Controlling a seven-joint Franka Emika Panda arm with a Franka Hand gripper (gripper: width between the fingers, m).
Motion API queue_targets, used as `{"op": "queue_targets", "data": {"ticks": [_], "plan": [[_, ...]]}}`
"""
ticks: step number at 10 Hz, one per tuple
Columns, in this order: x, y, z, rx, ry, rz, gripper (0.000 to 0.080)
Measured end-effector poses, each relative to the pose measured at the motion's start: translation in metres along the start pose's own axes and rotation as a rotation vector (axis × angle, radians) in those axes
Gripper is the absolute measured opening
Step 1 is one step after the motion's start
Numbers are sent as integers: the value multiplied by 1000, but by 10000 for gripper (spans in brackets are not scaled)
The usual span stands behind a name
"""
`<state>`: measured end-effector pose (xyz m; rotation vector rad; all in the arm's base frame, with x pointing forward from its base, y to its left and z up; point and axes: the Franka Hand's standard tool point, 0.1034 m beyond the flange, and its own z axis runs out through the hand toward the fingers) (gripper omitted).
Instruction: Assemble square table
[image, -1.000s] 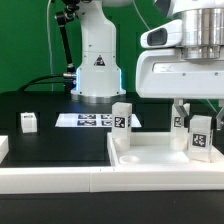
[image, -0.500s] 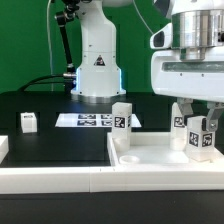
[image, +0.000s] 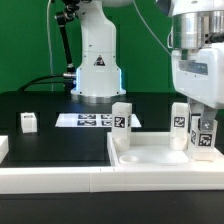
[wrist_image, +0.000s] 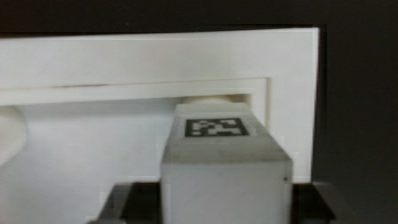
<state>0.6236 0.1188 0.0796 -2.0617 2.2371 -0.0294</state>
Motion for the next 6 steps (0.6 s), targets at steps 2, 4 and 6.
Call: {"op": "queue_targets", "data": {"ticks": [2, 4, 6], "plan": [[0, 0, 0, 0, -6, 127, 294], [0, 0, 0, -1, -8, 159, 370], [0, 0, 1, -1, -8, 111, 549]]}}
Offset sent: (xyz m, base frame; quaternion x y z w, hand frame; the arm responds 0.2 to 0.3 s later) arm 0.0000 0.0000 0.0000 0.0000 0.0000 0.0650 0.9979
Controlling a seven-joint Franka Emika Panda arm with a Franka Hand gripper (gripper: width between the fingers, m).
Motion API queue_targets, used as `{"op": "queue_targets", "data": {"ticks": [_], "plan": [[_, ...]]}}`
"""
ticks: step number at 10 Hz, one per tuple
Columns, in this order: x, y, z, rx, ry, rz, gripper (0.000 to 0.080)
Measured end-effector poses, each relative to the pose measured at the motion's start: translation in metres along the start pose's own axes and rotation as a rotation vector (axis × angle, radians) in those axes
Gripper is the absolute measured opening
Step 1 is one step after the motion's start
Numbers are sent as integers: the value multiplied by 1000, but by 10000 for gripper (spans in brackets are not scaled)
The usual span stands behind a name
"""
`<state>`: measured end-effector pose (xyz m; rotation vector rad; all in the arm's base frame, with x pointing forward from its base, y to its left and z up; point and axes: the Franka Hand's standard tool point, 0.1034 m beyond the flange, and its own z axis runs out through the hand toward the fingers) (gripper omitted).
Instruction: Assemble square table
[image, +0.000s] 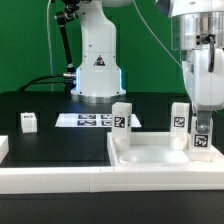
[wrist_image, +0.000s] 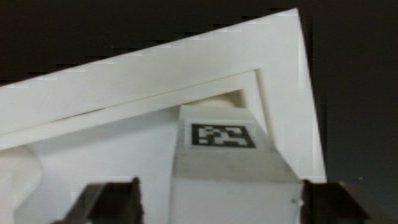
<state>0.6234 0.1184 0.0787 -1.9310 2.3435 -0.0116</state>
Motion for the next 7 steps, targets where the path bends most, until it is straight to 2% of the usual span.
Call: {"op": "queue_targets", "data": {"ticks": [1, 2, 3, 4, 7], "plan": [[1, 0, 0, -4, 0, -49, 549], [0, 0, 0, -7, 1, -100, 631], [0, 0, 0, -7, 3, -245, 644], [-4, 0, 1, 7, 1, -266, 644], [-2, 0, 1, 7, 3, -492, 649]]}}
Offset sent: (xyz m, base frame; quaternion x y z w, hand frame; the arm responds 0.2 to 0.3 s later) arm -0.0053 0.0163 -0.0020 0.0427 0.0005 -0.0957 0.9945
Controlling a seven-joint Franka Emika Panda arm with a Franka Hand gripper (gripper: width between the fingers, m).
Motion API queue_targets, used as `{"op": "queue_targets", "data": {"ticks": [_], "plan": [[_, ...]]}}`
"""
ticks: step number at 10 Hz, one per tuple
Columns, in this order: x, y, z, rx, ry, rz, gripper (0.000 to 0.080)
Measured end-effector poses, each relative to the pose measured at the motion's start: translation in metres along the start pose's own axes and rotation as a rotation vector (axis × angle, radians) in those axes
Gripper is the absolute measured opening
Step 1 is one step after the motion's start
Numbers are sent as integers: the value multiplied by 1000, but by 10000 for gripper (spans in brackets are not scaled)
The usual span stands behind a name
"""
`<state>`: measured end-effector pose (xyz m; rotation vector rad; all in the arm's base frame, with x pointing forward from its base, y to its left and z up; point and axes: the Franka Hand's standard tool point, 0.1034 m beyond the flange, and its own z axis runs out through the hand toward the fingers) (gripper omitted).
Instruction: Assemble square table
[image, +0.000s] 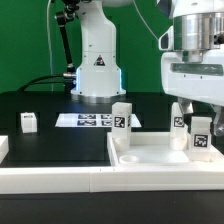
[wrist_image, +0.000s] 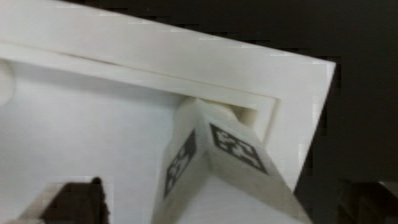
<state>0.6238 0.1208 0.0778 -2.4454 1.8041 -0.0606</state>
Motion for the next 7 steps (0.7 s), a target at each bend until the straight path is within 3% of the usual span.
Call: {"op": "queue_targets", "data": {"ticks": [7], "plan": [[3, 1, 0, -24, 19, -600, 649]]}}
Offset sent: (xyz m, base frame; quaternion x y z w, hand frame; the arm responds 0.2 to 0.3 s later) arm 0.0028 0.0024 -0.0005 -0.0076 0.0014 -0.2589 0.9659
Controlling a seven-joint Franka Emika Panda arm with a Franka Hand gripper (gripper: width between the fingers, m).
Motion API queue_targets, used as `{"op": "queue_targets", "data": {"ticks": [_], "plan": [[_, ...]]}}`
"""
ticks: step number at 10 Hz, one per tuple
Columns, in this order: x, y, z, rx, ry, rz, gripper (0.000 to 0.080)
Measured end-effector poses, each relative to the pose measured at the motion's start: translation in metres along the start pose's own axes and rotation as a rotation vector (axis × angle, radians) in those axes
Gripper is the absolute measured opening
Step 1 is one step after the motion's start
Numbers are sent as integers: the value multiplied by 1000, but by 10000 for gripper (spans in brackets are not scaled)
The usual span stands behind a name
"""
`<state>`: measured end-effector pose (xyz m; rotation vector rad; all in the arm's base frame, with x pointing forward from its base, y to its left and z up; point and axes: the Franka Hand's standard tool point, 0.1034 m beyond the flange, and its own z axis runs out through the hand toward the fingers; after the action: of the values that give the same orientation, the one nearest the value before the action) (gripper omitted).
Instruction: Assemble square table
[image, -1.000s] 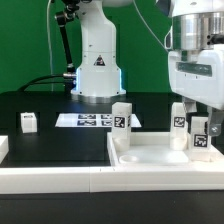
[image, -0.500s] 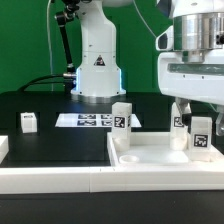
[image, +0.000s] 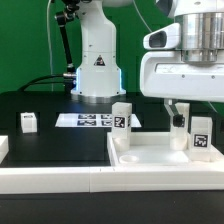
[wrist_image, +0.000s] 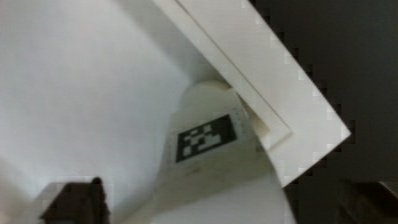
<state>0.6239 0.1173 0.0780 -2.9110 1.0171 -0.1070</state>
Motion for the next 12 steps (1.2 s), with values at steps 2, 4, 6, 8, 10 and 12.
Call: {"op": "queue_targets", "data": {"ticks": [2, 4, 6, 8, 10, 12], "plan": [[1, 1, 0, -3, 2, -112, 649], [4, 3, 0, -6, 6, -253, 649], [8, 6, 0, -6, 7, -336, 649], [8, 6, -1, -6, 8, -328, 404], [8, 6, 0, -5, 7, -281, 290], [7, 6, 0, -5, 7, -143, 290]]}}
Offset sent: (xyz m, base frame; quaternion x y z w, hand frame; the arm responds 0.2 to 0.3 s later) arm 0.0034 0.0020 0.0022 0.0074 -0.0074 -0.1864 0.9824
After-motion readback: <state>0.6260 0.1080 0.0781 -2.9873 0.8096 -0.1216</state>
